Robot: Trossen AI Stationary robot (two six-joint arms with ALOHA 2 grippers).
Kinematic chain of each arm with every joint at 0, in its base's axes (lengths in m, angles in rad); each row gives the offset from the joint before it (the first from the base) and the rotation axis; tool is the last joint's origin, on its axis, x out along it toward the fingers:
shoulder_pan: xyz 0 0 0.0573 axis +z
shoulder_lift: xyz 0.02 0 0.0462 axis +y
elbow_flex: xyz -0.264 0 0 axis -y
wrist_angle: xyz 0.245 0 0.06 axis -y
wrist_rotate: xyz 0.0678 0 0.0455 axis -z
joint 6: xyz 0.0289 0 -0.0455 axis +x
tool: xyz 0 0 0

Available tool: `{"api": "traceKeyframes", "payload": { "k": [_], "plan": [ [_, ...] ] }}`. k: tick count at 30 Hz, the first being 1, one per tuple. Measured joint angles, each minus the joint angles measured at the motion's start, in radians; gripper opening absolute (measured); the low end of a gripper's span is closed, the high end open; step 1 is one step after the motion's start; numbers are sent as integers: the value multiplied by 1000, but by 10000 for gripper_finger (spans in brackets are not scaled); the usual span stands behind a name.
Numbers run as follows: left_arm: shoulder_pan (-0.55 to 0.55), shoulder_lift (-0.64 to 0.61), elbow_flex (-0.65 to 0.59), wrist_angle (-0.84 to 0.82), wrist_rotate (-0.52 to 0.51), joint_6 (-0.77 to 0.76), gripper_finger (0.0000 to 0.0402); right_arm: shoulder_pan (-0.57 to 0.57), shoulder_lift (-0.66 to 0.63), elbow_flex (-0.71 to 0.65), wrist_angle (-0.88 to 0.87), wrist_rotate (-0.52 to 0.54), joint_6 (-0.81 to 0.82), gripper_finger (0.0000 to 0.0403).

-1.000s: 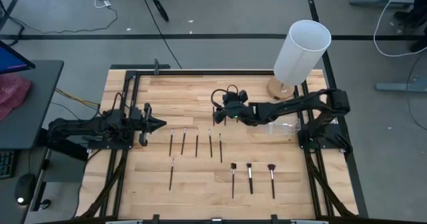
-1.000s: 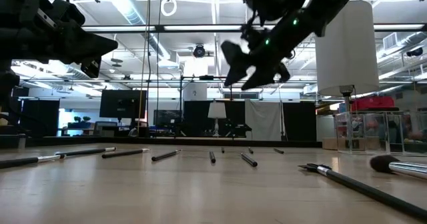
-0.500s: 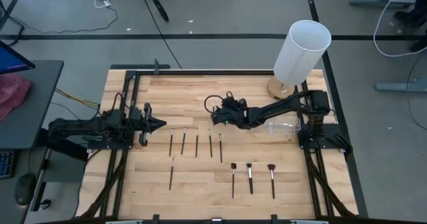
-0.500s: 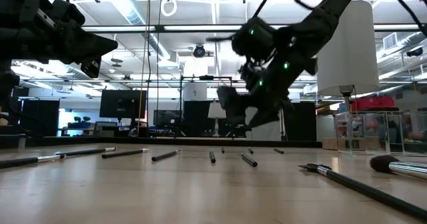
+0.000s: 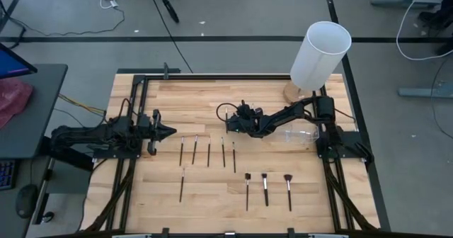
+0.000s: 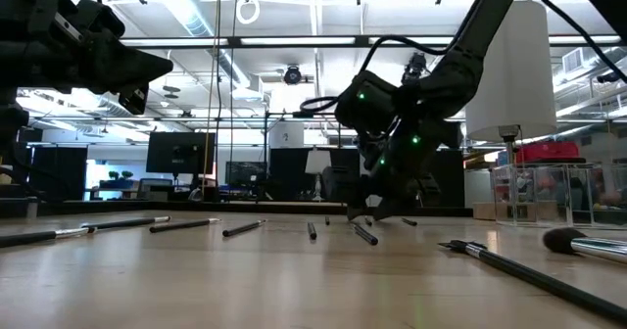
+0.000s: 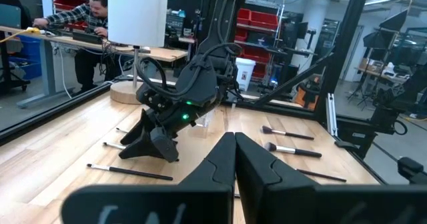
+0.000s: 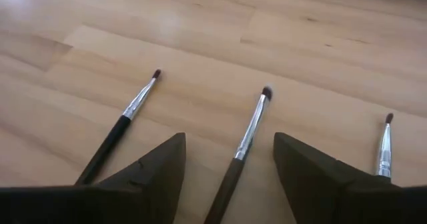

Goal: Put items in baskets/containers
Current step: Put the black eyeshadow brush into the transparent organizer

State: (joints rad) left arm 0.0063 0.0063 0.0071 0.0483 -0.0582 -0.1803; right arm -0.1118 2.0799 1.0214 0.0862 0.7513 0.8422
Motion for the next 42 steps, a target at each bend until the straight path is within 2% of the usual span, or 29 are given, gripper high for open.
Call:
{"api": "traceKeyframes", "payload": {
  "k": [11, 17, 21, 25, 29, 34, 42],
  "plan": [
    [0, 0, 0, 0, 0, 0, 7, -7, 2, 1, -30, -89, -39, 164],
    [0, 0, 0, 0, 0, 0, 7, 1, 3, -6, -62, -107, -39, 125],
    [0, 0, 0, 0, 0, 0, 7, 11, 2, -29, -38, -99, -39, 114],
    [0, 0, 0, 0, 0, 0, 7, 14, 2, -37, -21, -93, -64, 120],
    [0, 0, 0, 0, 0, 0, 7, 8, 3, -42, 14, -103, -118, 149],
    [0, 0, 0, 0, 0, 0, 7, 18, 3, -42, 16, -108, -108, 182],
    [0, 0, 0, 0, 0, 0, 7, 58, 5, -42, -7, -83, -41, 180]
  ]
}}
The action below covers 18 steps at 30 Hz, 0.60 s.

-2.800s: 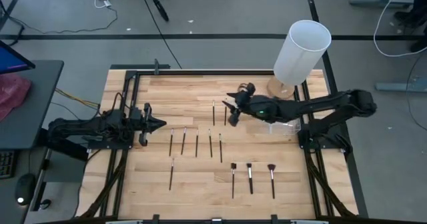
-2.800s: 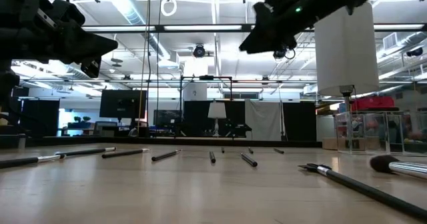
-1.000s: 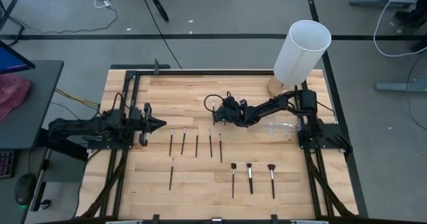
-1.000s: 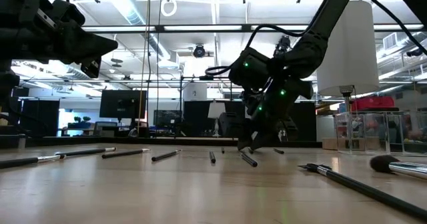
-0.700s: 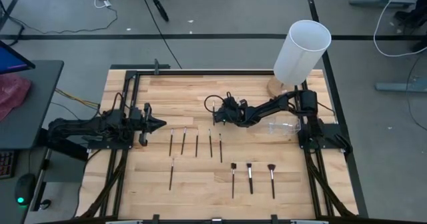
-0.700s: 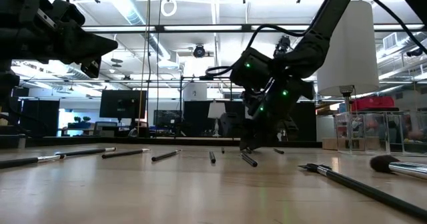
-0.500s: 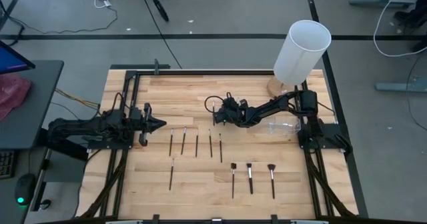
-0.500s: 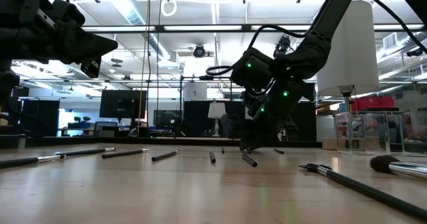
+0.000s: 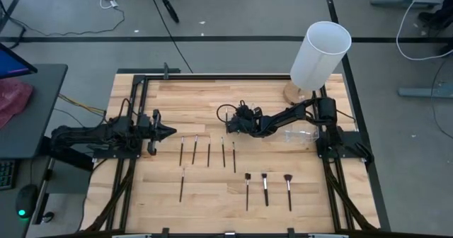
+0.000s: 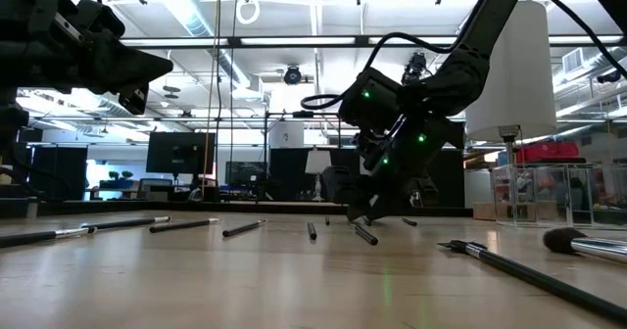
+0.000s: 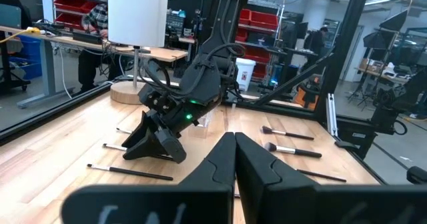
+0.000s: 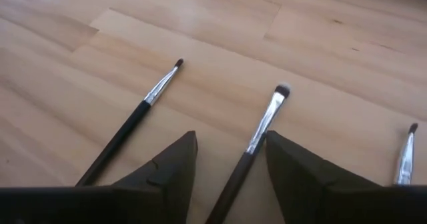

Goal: Put items in baskets/containers
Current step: Put the black eyeshadow brush into the transparent organizer

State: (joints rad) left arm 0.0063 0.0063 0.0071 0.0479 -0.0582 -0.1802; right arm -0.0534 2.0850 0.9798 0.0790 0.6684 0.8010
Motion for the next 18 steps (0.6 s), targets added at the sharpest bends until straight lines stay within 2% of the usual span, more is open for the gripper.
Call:
{"api": "traceKeyframes", "payload": {
  "k": [10, 18],
  "plan": [
    [0, 0, 0, 0, 0, 0, 7, 21, -2, 1, -31, 12, 24, 172],
    [0, 0, 0, 0, 0, 0, 7, 25, 37, 4, 3, 69, 9, 142]
  ]
}}
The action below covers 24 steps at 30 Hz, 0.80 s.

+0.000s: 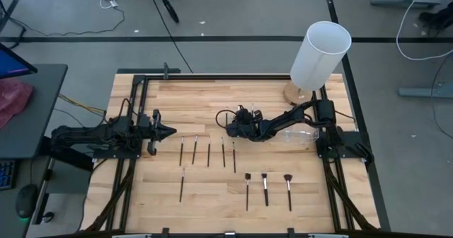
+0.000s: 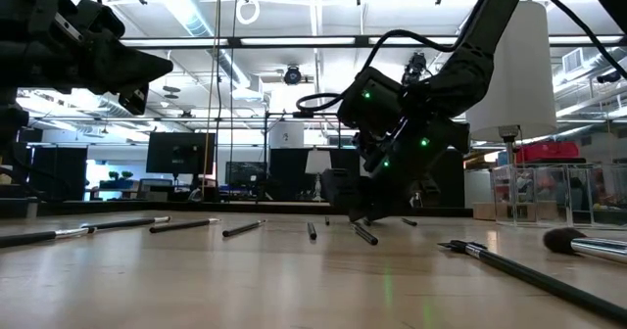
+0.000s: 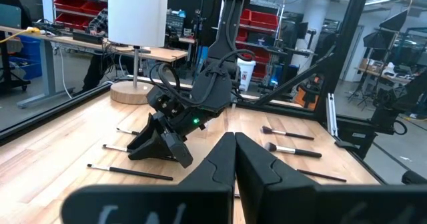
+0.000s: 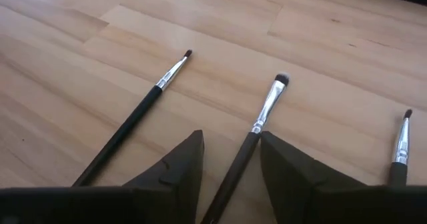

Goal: Put items in baskets/containers
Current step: Put the black eyeshadow brush into the transparent organizer

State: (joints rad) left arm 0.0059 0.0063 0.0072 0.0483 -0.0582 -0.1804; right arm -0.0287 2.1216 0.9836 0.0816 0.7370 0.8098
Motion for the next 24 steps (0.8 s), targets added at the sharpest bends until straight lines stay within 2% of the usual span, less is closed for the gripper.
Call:
{"api": "traceKeyframes", "payload": {
  "k": [15, 24],
  "plan": [
    [0, 0, 0, 0, 0, 0, 7, -1, 10, 3, 22, -6, -107, 12],
    [0, 0, 0, 0, 0, 0, 7, 1, 10, -34, 111, -4, -188, 10]
  ]
}}
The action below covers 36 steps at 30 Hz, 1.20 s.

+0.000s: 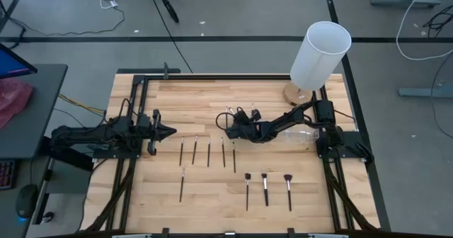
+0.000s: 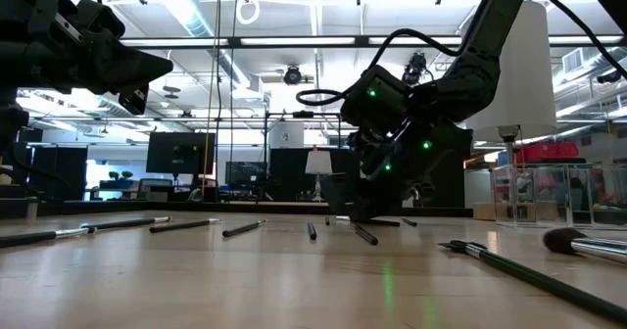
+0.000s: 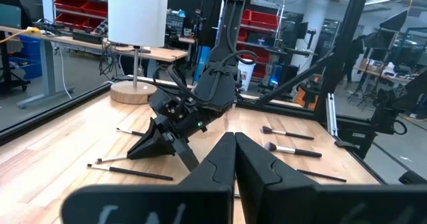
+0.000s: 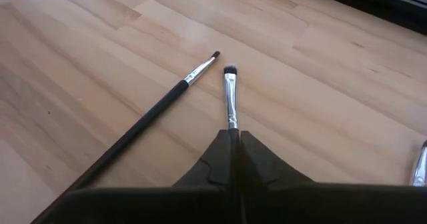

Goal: Put items in baskets/containers
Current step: Put the black eyeshadow brush into the transparent organizer

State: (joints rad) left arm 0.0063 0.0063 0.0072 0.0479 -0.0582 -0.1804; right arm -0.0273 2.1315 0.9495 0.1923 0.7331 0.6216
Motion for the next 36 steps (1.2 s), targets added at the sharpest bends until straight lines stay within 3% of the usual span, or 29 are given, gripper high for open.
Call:
{"api": "traceKeyframes", "payload": {
  "k": [15, 27, 31, 36],
  "plan": [
    [0, 0, 0, 0, 0, 0, 7, -13, -103, -18, -45, -110, -175, 8],
    [0, 0, 0, 0, 0, 0, 7, -11, -127, -24, 1, -130, -186, 8],
    [0, 0, 0, 0, 0, 0, 7, -5, -169, -74, 69, -142, -187, 8],
    [0, 0, 0, 0, 0, 0, 7, -7, -240, -198, 294, -114, -186, 8]
  ]
}}
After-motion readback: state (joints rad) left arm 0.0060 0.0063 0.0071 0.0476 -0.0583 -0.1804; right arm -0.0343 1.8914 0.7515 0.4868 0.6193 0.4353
